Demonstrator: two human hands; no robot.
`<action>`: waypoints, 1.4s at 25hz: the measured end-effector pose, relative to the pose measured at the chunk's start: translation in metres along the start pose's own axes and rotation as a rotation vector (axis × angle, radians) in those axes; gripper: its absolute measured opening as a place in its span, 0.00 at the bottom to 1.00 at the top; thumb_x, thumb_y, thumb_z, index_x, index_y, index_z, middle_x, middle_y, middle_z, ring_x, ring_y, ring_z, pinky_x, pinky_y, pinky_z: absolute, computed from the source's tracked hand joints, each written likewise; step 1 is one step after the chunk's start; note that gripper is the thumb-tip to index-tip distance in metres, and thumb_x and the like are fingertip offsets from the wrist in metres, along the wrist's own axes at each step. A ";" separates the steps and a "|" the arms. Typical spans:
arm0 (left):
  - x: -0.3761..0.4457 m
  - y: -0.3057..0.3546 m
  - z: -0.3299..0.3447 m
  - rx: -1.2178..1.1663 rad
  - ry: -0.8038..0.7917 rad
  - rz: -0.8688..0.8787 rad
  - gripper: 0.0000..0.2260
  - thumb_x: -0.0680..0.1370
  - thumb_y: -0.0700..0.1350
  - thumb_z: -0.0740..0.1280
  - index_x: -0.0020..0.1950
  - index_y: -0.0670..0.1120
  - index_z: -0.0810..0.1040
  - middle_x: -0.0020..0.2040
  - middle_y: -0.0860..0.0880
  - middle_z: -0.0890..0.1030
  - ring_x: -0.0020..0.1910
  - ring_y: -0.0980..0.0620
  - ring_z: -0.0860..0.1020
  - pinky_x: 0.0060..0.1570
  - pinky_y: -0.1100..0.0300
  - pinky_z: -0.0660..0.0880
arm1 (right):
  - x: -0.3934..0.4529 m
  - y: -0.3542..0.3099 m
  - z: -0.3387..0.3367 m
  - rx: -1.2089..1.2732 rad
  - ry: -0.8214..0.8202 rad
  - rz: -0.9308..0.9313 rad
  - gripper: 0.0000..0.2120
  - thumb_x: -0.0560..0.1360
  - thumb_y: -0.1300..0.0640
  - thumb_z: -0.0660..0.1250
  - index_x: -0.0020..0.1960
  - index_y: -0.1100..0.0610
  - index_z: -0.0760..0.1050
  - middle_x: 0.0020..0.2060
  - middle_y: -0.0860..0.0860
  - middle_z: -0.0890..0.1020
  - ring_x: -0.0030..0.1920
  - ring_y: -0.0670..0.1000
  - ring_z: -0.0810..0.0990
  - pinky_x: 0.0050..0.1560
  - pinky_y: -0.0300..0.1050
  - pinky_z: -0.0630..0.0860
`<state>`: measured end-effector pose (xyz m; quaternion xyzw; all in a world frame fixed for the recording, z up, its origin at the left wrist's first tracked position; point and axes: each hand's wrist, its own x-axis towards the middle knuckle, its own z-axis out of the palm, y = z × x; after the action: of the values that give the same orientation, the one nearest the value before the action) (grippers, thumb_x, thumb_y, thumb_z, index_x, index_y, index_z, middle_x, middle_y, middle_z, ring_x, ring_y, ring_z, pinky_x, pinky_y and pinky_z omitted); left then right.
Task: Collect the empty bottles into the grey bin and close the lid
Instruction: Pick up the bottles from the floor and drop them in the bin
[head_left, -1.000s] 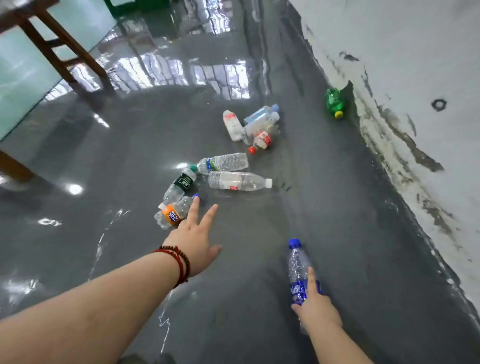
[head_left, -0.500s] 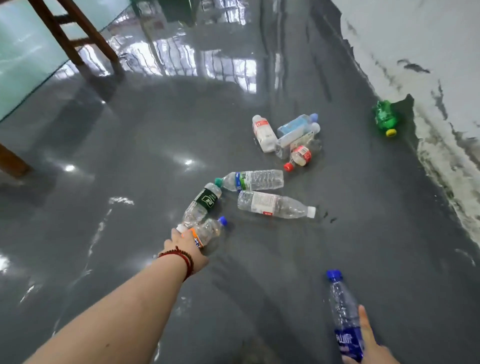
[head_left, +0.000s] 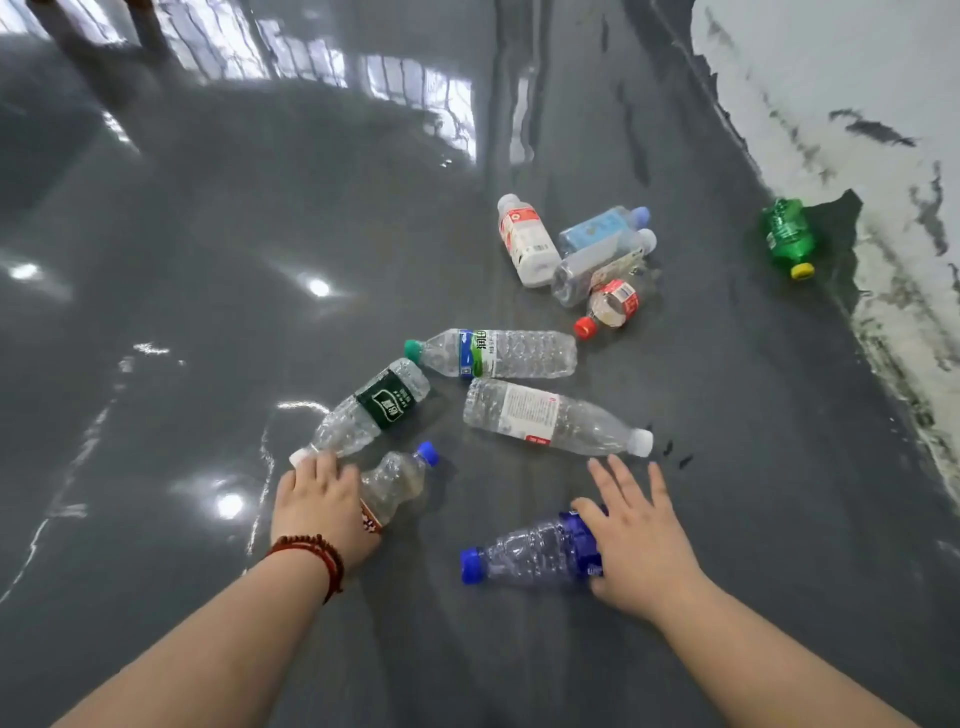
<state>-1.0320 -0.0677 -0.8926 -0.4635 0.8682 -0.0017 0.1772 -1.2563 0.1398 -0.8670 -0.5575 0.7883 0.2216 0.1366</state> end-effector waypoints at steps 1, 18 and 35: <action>0.000 -0.005 0.000 0.020 0.005 0.014 0.32 0.65 0.68 0.61 0.64 0.55 0.67 0.73 0.45 0.58 0.70 0.44 0.57 0.68 0.50 0.56 | 0.008 0.001 -0.006 -0.025 0.018 -0.015 0.36 0.68 0.39 0.65 0.72 0.46 0.57 0.74 0.58 0.33 0.74 0.60 0.32 0.67 0.67 0.30; -0.003 -0.013 0.009 -0.327 -0.325 0.167 0.47 0.48 0.75 0.64 0.65 0.60 0.68 0.70 0.48 0.54 0.67 0.47 0.65 0.64 0.56 0.69 | 0.021 0.018 -0.009 0.641 -0.181 0.226 0.42 0.50 0.26 0.70 0.60 0.44 0.74 0.76 0.50 0.39 0.70 0.58 0.63 0.69 0.54 0.64; -0.233 0.416 -0.163 0.399 -0.137 1.379 0.45 0.51 0.77 0.58 0.66 0.62 0.66 0.72 0.47 0.60 0.69 0.47 0.63 0.68 0.56 0.62 | -0.479 0.124 0.093 1.049 -0.034 1.189 0.46 0.51 0.20 0.61 0.65 0.40 0.71 0.77 0.48 0.45 0.75 0.58 0.50 0.71 0.56 0.55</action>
<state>-1.2990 0.3312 -0.7381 0.2322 0.9333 -0.0188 0.2732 -1.2121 0.6134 -0.7016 0.0978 0.9533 -0.1345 0.2521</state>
